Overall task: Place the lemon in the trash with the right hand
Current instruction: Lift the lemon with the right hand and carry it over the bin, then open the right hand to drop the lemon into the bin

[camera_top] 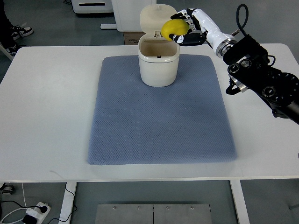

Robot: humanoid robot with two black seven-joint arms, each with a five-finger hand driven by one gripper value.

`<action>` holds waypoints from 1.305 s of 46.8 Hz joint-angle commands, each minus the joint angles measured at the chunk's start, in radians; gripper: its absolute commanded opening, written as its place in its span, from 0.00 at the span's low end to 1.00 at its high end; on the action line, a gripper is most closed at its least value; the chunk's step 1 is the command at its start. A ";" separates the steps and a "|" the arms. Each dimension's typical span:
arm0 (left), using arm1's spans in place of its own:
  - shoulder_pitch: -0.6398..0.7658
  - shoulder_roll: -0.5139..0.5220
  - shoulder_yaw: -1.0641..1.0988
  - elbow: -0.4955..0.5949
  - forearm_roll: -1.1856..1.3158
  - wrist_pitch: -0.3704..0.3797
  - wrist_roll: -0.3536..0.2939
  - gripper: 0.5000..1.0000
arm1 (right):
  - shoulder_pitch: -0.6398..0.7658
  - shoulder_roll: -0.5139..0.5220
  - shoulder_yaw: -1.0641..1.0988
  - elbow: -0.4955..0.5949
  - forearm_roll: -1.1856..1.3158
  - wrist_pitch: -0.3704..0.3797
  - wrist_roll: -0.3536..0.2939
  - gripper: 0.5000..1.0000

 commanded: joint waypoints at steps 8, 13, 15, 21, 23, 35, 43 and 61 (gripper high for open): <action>0.000 0.000 0.000 0.000 0.000 0.000 0.000 1.00 | 0.007 0.017 -0.080 -0.011 -0.003 -0.029 -0.007 0.00; 0.000 0.000 0.000 0.000 0.000 0.000 0.000 1.00 | 0.007 0.030 -0.106 -0.032 -0.003 -0.037 -0.007 0.00; 0.000 0.000 0.000 0.000 0.000 0.000 0.000 1.00 | 0.007 0.037 -0.107 -0.046 -0.003 -0.043 -0.007 0.00; 0.000 0.000 0.000 0.000 0.000 0.000 0.000 1.00 | 0.007 0.049 -0.107 -0.065 -0.003 -0.054 -0.009 0.00; 0.000 0.000 0.000 0.000 0.000 0.000 0.000 1.00 | 0.009 0.049 -0.107 -0.065 -0.003 -0.054 -0.015 0.00; 0.000 0.000 0.000 0.000 0.000 0.000 0.000 1.00 | 0.020 0.049 -0.107 -0.063 0.003 -0.054 -0.047 0.00; 0.000 0.000 0.000 0.000 0.000 0.000 0.000 1.00 | 0.023 0.050 -0.106 -0.062 0.003 -0.054 -0.047 0.43; 0.000 0.000 0.000 0.000 0.000 0.000 0.000 1.00 | 0.023 0.050 -0.104 -0.060 0.004 -0.054 -0.047 0.74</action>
